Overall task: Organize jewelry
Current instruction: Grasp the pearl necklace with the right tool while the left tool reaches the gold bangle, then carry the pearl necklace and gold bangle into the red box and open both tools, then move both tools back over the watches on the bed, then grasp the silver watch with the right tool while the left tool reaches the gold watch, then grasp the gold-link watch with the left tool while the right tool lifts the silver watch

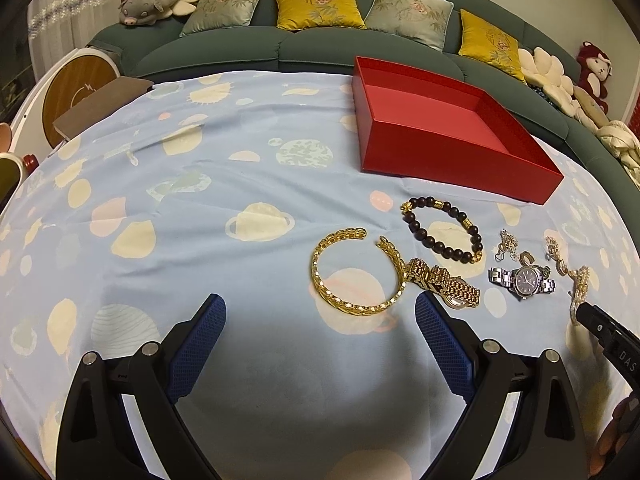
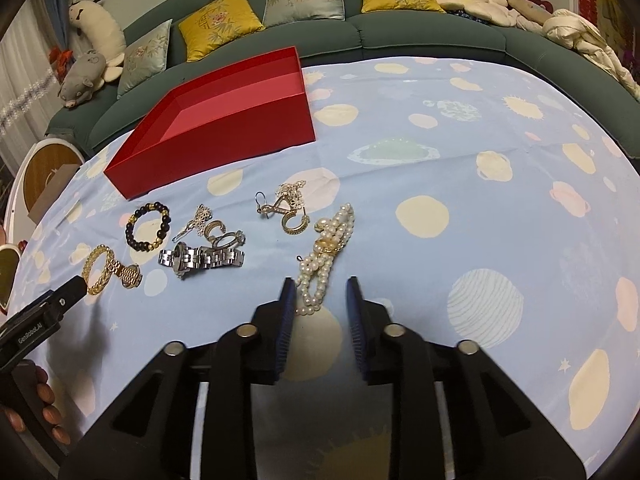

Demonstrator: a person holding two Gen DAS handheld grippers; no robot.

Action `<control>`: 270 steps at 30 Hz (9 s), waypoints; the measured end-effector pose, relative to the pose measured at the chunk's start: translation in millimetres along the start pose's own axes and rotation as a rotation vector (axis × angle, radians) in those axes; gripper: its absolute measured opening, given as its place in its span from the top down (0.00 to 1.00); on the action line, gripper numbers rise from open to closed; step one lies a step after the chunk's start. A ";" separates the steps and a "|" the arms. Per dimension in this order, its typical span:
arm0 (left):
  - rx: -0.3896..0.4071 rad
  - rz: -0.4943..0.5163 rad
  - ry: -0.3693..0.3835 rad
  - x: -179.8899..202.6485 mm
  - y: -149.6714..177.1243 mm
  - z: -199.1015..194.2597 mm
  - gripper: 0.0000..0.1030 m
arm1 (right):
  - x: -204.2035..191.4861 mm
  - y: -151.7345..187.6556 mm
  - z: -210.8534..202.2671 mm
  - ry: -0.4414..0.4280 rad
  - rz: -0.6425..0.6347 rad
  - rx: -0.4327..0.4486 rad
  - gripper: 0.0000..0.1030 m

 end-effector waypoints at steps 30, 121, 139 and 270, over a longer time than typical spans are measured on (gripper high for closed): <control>-0.023 0.072 -0.047 14.4 -6.5 31.9 0.24 | -10.2 -15.7 7.0 0.017 -0.050 0.038 0.84; 0.046 0.069 0.107 20.2 -26.1 -35.5 0.30 | -42.4 -25.4 -48.5 -0.109 -0.175 0.060 0.67; 0.006 0.077 0.120 28.0 -16.3 -22.9 0.30 | -93.0 -16.4 -8.8 -0.193 -0.318 0.004 0.67; 0.040 0.079 0.317 49.2 -21.6 -44.0 0.81 | -100.6 -14.6 -25.7 -0.255 -0.274 -0.035 0.78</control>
Point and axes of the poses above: each gripper's, at about its wrist camera, not at the fingertips, and z roughly the way its jaws point, x to its right, y to its underside, the point moved 10 cm from there along z, roughly the way its jaws point, and after that the axes turned 5 degrees about x, right-handed, at the moved point
